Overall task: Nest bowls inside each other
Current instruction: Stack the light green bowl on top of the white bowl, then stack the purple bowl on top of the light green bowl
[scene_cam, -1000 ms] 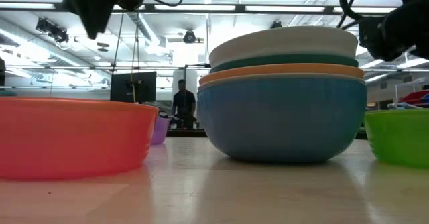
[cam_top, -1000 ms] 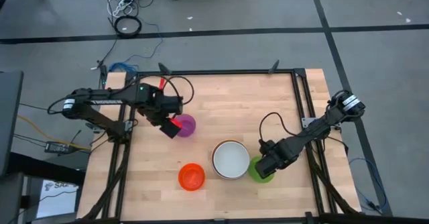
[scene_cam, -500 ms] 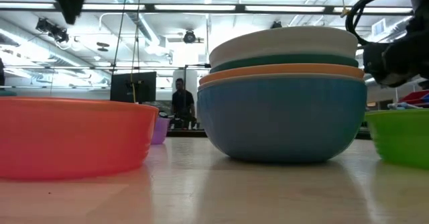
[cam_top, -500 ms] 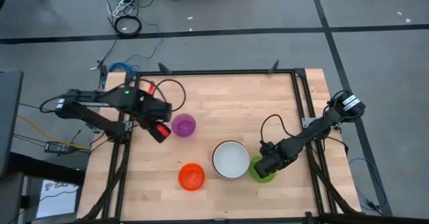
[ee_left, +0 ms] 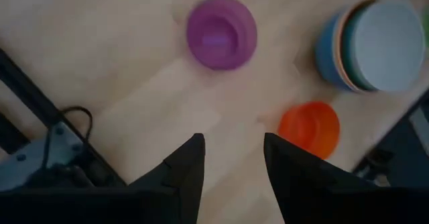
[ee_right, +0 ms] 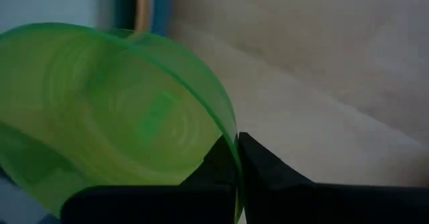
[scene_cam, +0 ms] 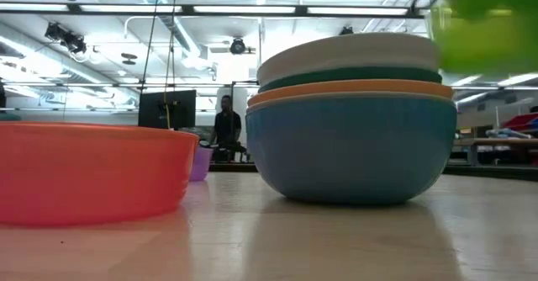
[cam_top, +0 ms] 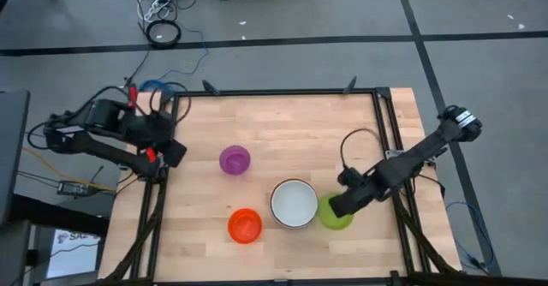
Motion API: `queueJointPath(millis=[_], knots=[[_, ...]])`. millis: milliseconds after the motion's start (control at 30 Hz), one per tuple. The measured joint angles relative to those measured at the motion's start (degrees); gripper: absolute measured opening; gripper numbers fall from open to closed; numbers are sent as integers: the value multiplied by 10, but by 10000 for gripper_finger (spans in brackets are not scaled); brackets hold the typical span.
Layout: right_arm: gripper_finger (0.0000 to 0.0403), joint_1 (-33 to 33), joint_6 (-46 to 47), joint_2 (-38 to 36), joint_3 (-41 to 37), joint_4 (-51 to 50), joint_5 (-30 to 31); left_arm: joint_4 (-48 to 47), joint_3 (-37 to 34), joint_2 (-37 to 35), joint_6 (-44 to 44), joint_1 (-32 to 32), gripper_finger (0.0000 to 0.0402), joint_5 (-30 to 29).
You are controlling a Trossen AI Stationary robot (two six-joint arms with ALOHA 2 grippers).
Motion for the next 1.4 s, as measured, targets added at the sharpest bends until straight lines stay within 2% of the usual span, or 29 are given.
queueJointPath(millis=[133, 233, 367, 500, 600, 800, 933, 1000, 1200, 1400], knots=[[0, -10, -18, -7, 68, -112, 8, 3, -36, -21, -4, 0, 163, -32], [0, -21, -45, -6, 109, -124, 19, 41, -84, -28, -2, 0, 163, -33], [0, -52, -102, 20, 152, -92, 53, 168, -165, -32, 3, 0, 163, 3], [0, -93, -192, 71, 191, -67, 58, 322, -238, -26, -2, 0, 163, 39], [0, -120, -257, 110, 216, -71, 57, 384, -269, -11, -16, 0, 163, 55], [0, -158, -350, 164, 248, -70, 29, 399, -279, 17, -21, 0, 163, 76], [6, -173, -403, 184, 254, -51, -31, 426, -279, 18, -22, 0, 163, 82], [20, -176, -415, 190, 254, -40, -53, 453, -279, 18, -28, 0, 163, 82], [78, -178, -413, 195, 254, -36, -66, 516, -278, 18, -30, 0, 163, 80], [117, -178, -412, 195, 254, -38, -66, 511, -278, 18, -30, 1, 163, 71]])
